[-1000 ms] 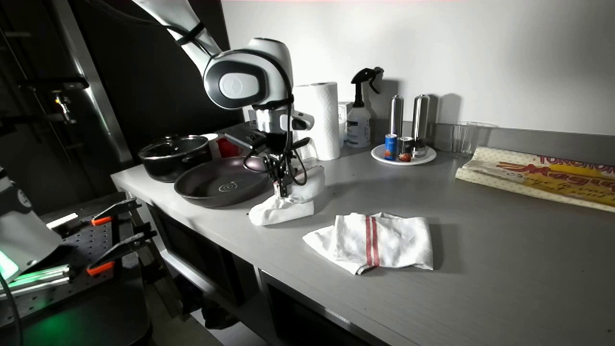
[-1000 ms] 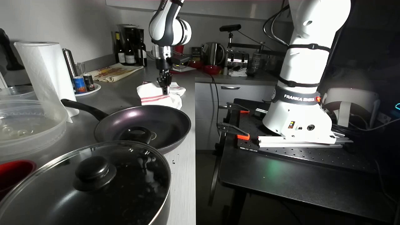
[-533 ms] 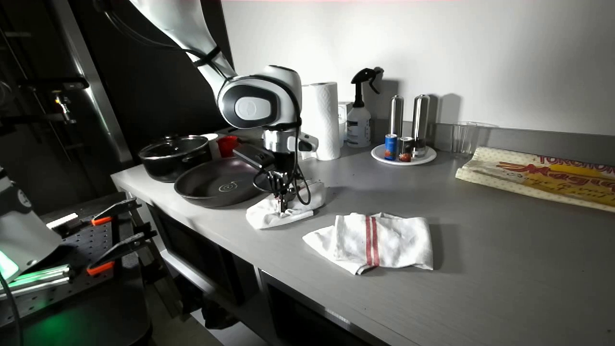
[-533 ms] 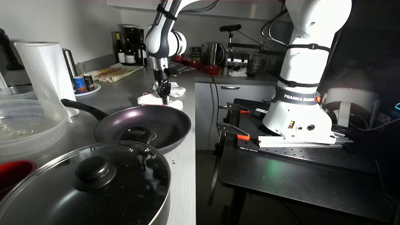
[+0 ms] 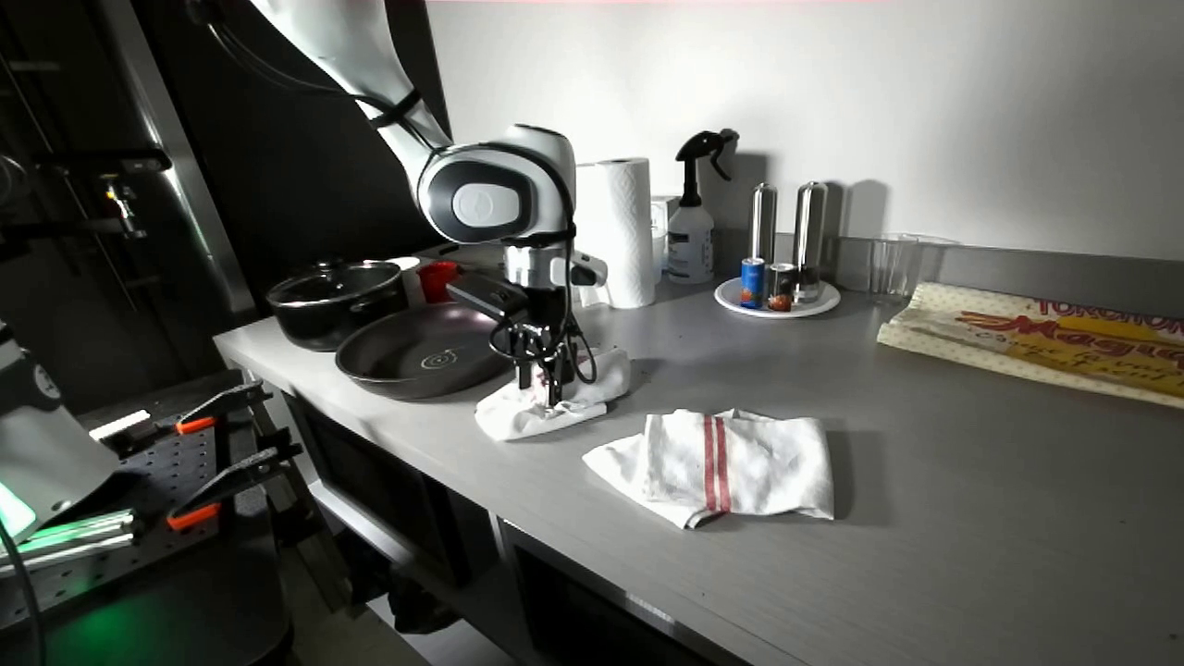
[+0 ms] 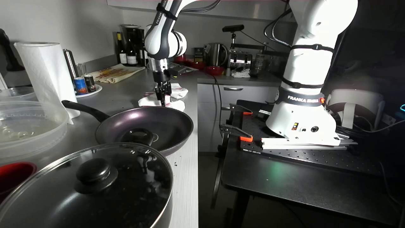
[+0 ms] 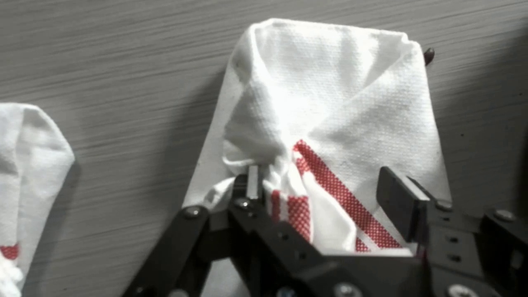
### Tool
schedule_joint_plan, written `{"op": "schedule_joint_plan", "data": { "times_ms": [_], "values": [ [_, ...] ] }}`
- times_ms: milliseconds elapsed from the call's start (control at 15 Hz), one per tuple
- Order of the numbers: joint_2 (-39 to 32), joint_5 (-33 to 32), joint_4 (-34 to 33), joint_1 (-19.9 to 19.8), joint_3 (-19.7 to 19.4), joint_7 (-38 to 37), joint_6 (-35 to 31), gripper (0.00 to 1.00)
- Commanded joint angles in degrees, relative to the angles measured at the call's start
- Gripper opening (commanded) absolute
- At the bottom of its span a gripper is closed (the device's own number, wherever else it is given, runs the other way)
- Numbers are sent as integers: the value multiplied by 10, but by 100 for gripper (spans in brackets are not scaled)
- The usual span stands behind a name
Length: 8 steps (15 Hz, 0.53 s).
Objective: Use the towel to wipe the pan
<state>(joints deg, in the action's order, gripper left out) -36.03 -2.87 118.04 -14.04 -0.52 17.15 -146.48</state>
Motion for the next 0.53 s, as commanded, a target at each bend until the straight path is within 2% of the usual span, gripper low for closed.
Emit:
{"op": "schedule_joint_plan", "data": {
  "times_ms": [0, 333, 400, 467],
  "values": [
    [23, -16, 29, 23, -12, -6, -17, 99],
    [40, -33, 55, 37, -17, -7, -36, 100],
    [17, -19, 27, 25, -8, 0, -23, 100],
    [20, -21, 32, 27, -9, 0, -26, 100]
  ]
}}
